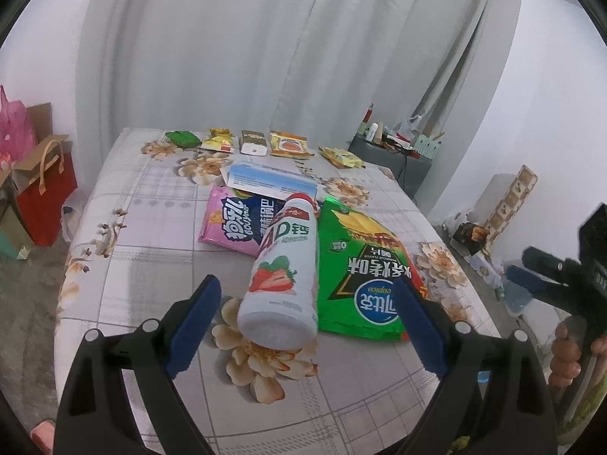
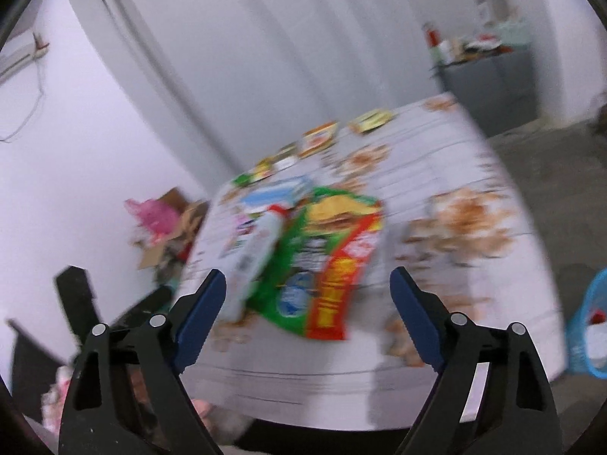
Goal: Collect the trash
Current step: 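Grasp the white drink bottle with the right gripper, then grasp the blue medicine box with the left gripper while the right holds the bottle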
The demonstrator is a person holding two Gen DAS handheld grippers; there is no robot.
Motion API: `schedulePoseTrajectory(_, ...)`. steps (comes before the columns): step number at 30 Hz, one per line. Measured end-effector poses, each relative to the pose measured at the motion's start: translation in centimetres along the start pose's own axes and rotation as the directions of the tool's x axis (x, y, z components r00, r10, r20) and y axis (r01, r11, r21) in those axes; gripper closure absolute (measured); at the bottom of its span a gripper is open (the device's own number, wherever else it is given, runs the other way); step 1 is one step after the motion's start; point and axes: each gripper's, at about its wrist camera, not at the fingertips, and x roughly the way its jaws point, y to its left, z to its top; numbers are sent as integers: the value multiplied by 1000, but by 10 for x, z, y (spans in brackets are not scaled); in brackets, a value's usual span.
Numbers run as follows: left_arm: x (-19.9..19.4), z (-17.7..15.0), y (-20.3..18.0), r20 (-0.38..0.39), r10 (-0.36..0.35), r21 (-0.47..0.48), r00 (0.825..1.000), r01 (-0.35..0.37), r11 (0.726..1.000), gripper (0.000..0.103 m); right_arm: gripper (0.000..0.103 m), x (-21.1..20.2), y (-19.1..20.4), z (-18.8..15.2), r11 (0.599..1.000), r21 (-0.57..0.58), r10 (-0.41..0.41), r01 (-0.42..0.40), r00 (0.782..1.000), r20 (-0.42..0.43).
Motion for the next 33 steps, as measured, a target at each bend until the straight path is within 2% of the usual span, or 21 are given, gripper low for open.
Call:
schedulePoseTrajectory(2,1,0,5,-3,-15,-16,1000,15,1000,14,20,20,11,10,998,6,69,-69,996,-63)
schedulePoseTrajectory(5,3,2,11,3,-42,-37,999,42,998,14,20,52,26,25,986,39,165,-161,977,-136)
schedulePoseTrajectory(9,7,4,20,2,-64,-47,998,64,997,17,23,95,35,41,974,110,218,-198,949,-227)
schedulePoseTrajectory(16,30,3,38,-51,-115,-107,992,109,988,29,31,167,32,46,975,196,169,-101,915,-366)
schedulePoseTrajectory(20,49,5,50,-81,-175,-163,981,160,974,39,35,198,27,44,970,239,144,-44,898,-416)
schedulePoseTrajectory(24,63,5,55,-107,-241,-199,965,217,956,49,35,212,27,40,967,256,134,-17,885,-447)
schedulePoseTrajectory(28,68,5,51,-124,-276,-175,953,253,952,57,36,222,28,35,965,260,142,-17,871,-470)
schedulePoseTrajectory(33,68,7,44,-133,-304,-146,943,284,948,59,44,227,23,28,956,292,172,-27,858,-485)
